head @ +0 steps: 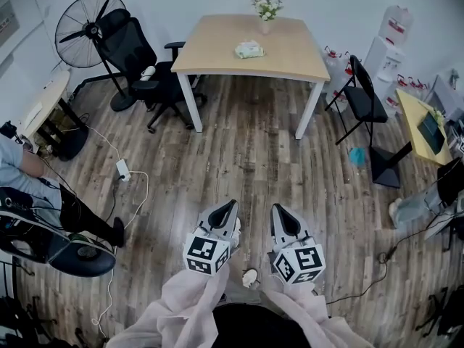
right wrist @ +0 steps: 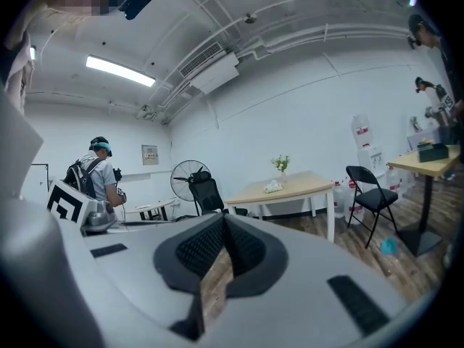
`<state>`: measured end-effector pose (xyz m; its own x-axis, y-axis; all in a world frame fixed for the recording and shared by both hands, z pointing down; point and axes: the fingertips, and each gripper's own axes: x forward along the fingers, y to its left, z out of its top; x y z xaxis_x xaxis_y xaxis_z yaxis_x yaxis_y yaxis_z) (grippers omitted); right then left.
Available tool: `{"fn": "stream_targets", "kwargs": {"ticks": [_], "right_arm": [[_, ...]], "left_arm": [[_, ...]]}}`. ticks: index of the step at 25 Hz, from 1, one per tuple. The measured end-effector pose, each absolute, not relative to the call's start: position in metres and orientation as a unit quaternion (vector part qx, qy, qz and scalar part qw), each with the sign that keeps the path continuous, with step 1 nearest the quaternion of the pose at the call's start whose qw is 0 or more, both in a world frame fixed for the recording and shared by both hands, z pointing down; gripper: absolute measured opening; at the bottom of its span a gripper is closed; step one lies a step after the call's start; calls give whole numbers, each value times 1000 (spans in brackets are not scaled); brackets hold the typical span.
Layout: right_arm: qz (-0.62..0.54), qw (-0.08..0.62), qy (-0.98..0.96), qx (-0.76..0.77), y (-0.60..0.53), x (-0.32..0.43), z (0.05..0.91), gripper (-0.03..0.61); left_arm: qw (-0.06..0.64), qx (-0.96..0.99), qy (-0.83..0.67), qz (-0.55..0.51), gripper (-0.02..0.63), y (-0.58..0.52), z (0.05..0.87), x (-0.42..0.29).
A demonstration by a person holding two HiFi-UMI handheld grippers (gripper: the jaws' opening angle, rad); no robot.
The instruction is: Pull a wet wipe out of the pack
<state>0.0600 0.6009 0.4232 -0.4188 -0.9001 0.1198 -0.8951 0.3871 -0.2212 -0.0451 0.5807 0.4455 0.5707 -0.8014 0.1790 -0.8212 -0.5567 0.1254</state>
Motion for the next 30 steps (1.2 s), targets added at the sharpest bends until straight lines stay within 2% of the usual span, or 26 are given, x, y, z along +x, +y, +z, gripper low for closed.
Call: {"fn": "stream_targets", "kwargs": {"ticks": [30], "right_arm": [[-137, 11, 823, -551, 403, 76, 420, 12]], "left_arm": [[118, 866, -484, 41, 11, 388, 439, -47]]}}
